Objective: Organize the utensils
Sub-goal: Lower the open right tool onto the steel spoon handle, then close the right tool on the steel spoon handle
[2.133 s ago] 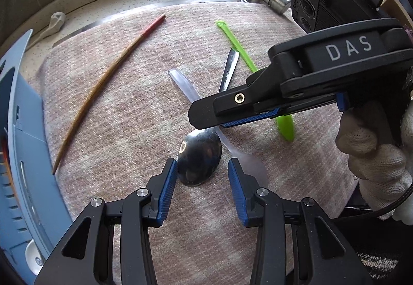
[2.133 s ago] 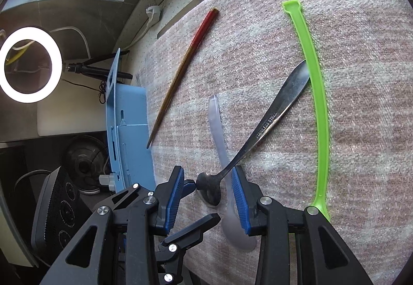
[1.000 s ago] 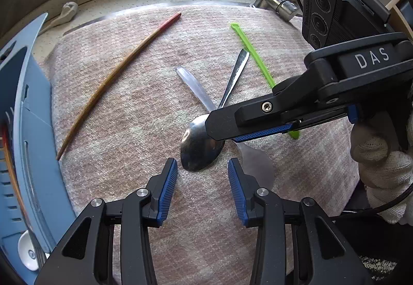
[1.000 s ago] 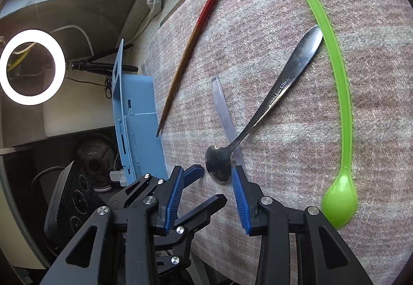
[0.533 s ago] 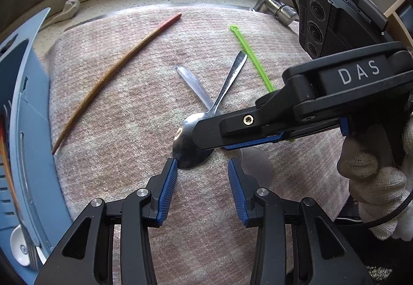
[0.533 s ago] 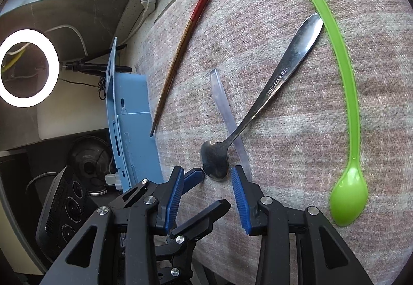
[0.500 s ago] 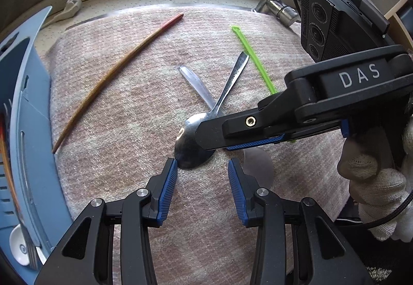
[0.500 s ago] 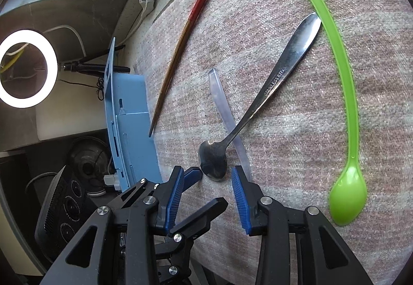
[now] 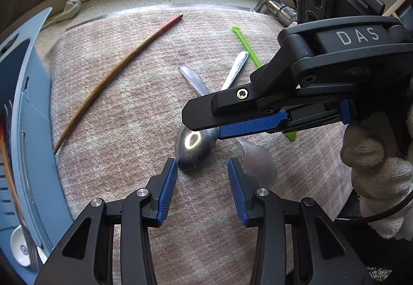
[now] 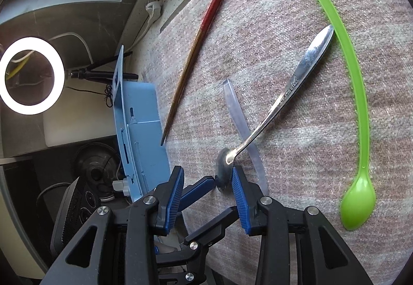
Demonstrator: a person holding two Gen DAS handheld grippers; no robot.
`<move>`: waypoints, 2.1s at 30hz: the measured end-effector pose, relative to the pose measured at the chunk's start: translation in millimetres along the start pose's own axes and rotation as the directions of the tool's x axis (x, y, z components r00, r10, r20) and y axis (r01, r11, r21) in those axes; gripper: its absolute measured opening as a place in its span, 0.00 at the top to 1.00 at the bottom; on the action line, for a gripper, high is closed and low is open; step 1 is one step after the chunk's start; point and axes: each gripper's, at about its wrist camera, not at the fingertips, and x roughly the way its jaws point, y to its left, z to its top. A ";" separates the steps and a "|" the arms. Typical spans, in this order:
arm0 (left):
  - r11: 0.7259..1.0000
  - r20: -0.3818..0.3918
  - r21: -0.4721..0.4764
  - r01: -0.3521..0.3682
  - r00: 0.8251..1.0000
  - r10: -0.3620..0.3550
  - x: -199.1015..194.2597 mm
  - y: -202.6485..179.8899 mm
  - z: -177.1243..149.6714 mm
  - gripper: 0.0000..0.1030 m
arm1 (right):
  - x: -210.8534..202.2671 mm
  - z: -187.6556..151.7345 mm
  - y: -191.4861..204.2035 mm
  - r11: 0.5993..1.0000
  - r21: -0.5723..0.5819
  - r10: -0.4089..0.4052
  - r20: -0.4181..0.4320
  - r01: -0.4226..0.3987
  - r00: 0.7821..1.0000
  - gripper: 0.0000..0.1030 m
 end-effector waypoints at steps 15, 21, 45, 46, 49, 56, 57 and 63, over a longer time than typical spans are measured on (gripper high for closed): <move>1.000 0.013 -0.017 -0.010 1.000 0.011 -11.8 9.9 7.6 0.63 | 9.8 12.8 24.4 0.998 -0.056 -0.008 0.006 0.009 1.000 0.64; 0.999 0.023 -0.001 -0.046 0.999 0.046 -21.5 14.2 9.3 0.63 | 2.2 17.1 17.5 0.999 -0.032 0.005 0.018 -0.005 1.000 0.64; 0.975 -0.041 0.149 -0.163 0.984 0.171 -6.3 34.5 64.4 0.63 | -30.9 35.4 -20.9 0.995 0.087 -0.067 0.156 0.054 0.985 0.64; 0.974 -0.045 0.158 -0.166 0.984 0.175 -2.9 33.9 67.5 0.63 | -30.3 36.3 -20.6 0.994 0.087 -0.072 0.156 0.058 0.985 0.64; 0.971 -0.054 0.172 -0.165 0.983 0.177 4.0 33.0 71.8 0.63 | -27.5 38.8 -18.5 0.994 0.088 -0.079 0.155 0.066 0.985 0.64; 0.967 -0.073 0.208 -0.145 0.984 0.163 18.7 24.1 82.2 0.63 | -27.5 43.7 -17.0 0.993 0.081 -0.099 0.155 0.087 0.983 0.64; 0.968 -0.075 0.213 -0.134 0.985 0.153 19.0 21.6 82.4 0.63 | -28.6 43.9 -17.9 0.993 0.080 -0.100 0.155 0.088 0.983 0.64; 0.958 -0.081 0.252 -0.139 0.983 0.163 24.6 11.0 87.0 0.63 | -23.4 48.2 -10.7 0.991 0.076 -0.117 0.157 0.106 0.981 0.64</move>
